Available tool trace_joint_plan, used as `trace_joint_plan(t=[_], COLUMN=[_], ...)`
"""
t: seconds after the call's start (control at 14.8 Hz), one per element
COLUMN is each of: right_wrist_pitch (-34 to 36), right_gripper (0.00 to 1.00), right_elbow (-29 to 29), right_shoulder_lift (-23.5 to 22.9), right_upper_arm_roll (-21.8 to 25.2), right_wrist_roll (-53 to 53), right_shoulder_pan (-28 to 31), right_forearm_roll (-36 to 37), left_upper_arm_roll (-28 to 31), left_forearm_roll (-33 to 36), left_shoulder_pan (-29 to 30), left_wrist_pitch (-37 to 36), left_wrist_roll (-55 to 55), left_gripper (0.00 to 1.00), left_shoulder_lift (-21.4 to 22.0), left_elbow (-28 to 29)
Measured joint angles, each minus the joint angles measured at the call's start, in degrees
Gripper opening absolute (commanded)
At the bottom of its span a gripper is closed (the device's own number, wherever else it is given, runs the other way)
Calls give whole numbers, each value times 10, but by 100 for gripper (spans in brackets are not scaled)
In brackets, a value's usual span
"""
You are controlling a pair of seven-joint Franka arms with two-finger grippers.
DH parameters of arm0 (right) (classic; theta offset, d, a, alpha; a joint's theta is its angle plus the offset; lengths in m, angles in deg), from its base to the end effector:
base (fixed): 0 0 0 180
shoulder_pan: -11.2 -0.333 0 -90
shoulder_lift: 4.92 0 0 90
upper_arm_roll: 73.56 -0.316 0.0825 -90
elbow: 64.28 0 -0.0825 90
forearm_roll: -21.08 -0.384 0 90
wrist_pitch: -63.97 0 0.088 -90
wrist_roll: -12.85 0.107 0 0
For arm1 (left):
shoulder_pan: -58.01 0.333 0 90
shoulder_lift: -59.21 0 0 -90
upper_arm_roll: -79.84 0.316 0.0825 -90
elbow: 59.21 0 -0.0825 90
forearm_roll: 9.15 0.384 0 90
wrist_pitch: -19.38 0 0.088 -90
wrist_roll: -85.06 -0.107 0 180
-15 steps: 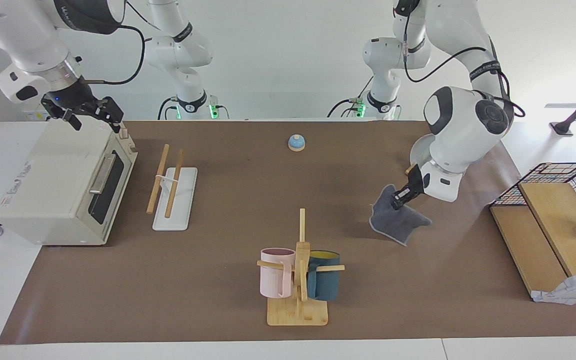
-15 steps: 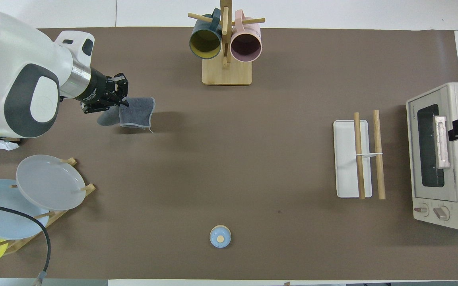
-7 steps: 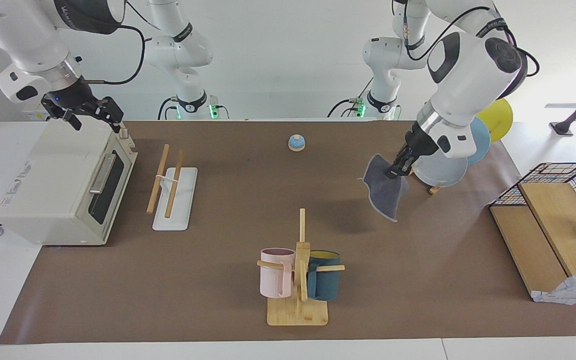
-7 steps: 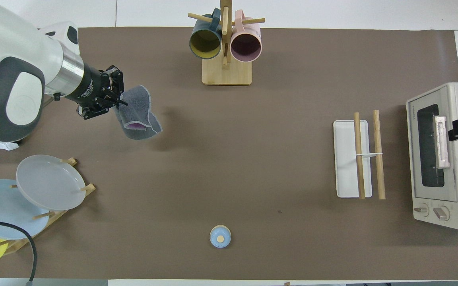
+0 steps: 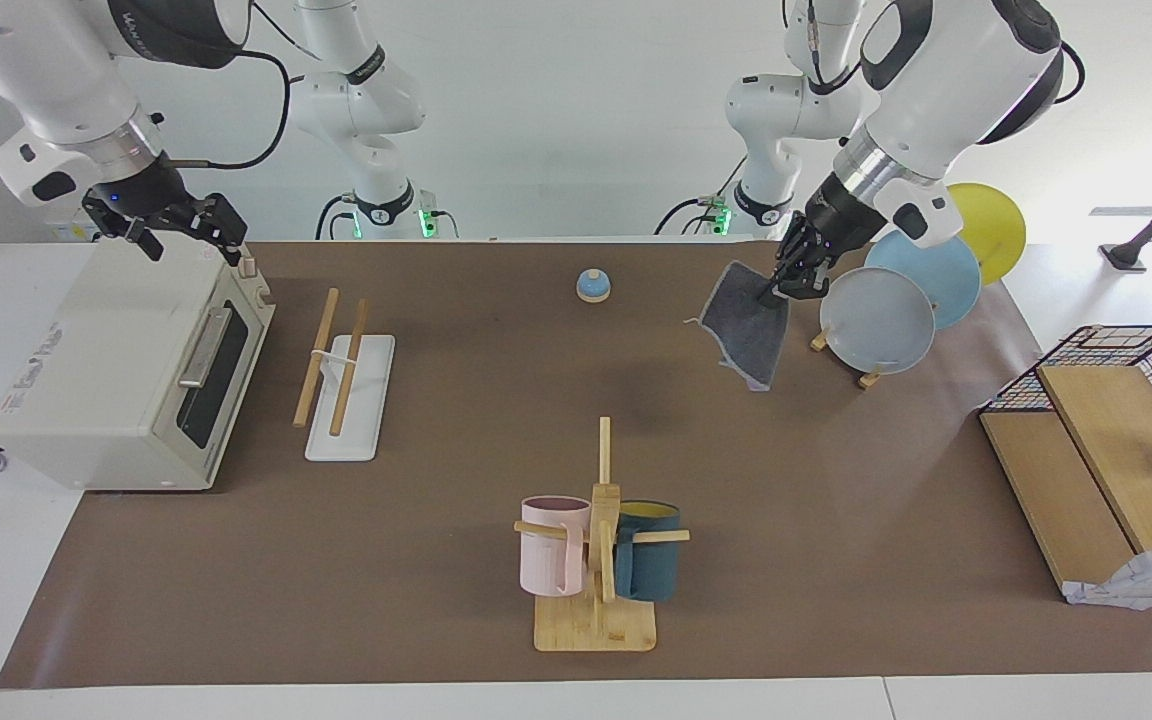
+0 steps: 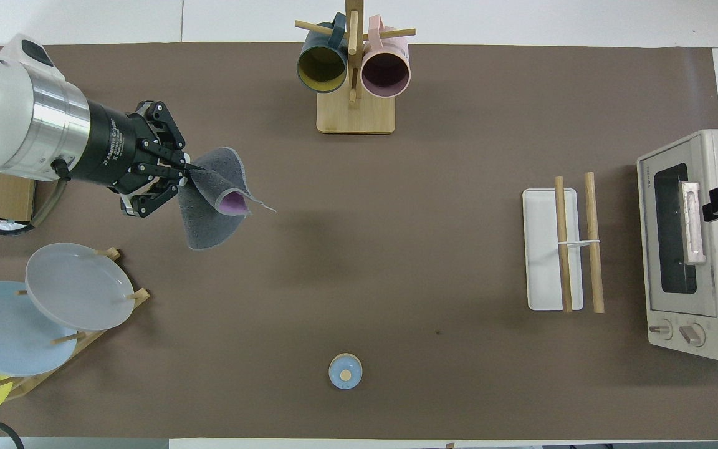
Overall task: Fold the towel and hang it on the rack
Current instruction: 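Lift the folded towel with the left gripper toward the table center, then hold the towel with the left gripper while the right gripper grasps it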
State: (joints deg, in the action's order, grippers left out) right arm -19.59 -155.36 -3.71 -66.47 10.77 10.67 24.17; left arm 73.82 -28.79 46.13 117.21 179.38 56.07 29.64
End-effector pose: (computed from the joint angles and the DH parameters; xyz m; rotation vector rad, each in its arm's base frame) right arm 0.5311 -0.0681 0.6181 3.0912 -0.1254 -0.1763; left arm 0.5474 -0.2082 0.6215 2.2088 1.7932 -0.3336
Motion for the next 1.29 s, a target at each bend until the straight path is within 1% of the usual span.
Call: trace_joint_plan(t=[0.2, 0.41, 0.68, 0.95, 1.08, 1.29], right_wrist_pitch=[0, 0, 0, 0, 0, 0], right_gripper=[100, 100, 100, 100, 100, 100], right_elbow=[0, 0, 0, 0, 0, 0], right_shoulder_lift=[0, 0, 0, 0, 0, 0], right_upper_arm_roll=[0, 0, 0, 0, 0, 0], right_wrist_roll=[0, 0, 0, 0, 0, 0], right_shoulder_pan=[0, 0, 0, 0, 0, 0], right_forearm_roll=[0, 0, 0, 0, 0, 0], left_upper_arm_roll=[-17, -41, -55, -57, -58, -58], left_forearm_roll=[-25, -43, -45, -45, -45, -49], left_shoulder_pan=[-3, -8, -42, -87, -98, -110], left_wrist_pitch=[8, 39, 87, 138, 162, 200], left_wrist_roll=[88, 175, 284, 372, 406, 425], left_gripper=[0, 0, 0, 0, 0, 0], left_shoulder_lift=[5, 7, 9, 18, 27, 38], left_elbow=[0, 1, 6, 32, 49, 74])
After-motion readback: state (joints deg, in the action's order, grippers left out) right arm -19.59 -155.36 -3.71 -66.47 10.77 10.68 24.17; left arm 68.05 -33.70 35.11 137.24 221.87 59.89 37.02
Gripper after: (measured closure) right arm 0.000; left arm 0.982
